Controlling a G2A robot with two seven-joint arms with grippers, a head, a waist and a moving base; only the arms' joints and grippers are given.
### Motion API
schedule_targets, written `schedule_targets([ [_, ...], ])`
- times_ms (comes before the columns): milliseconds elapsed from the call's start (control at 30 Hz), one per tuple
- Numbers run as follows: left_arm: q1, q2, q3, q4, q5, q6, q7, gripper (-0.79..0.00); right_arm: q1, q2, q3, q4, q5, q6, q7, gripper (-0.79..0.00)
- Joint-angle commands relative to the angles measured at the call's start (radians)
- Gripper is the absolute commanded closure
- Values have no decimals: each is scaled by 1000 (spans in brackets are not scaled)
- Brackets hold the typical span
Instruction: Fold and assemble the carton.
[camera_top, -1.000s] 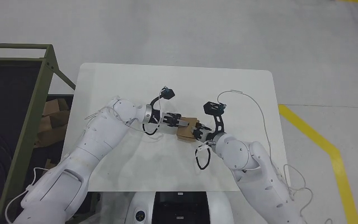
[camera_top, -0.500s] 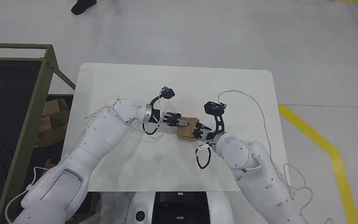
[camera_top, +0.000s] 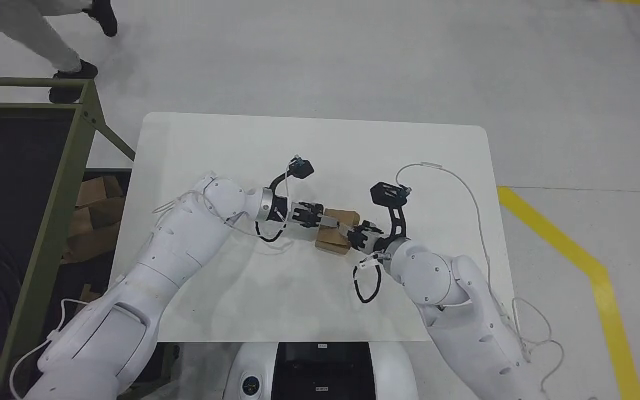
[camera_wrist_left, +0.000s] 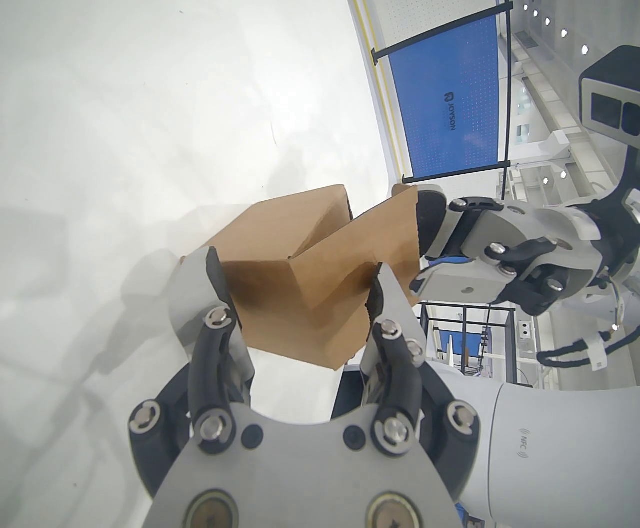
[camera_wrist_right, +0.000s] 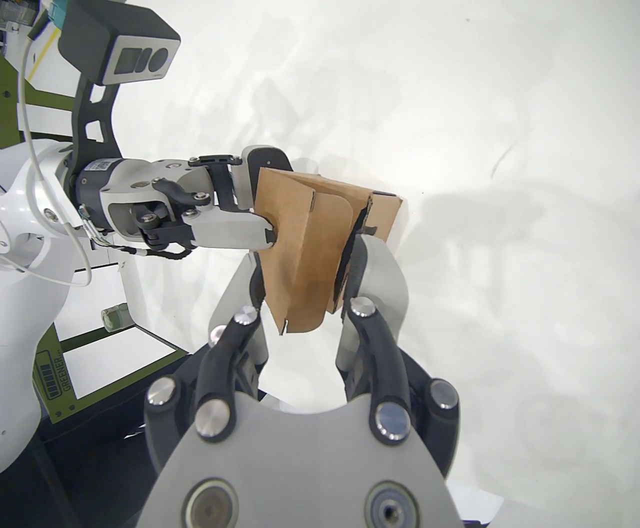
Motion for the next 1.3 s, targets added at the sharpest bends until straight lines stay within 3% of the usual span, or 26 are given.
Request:
schedule_targets([
  [0,0,0,0,-2,1,1,-1,-545,-5,1,2,-5,-2,-1,-2,-360],
  [533,5,2,-4,-9,10,9,4,-505,-69,11,36,-89,-5,-15,-49,-342],
  [1267,5,0,0,-8,13,13,5,-505,-10,9,13,5,69,-63,-16,-336],
])
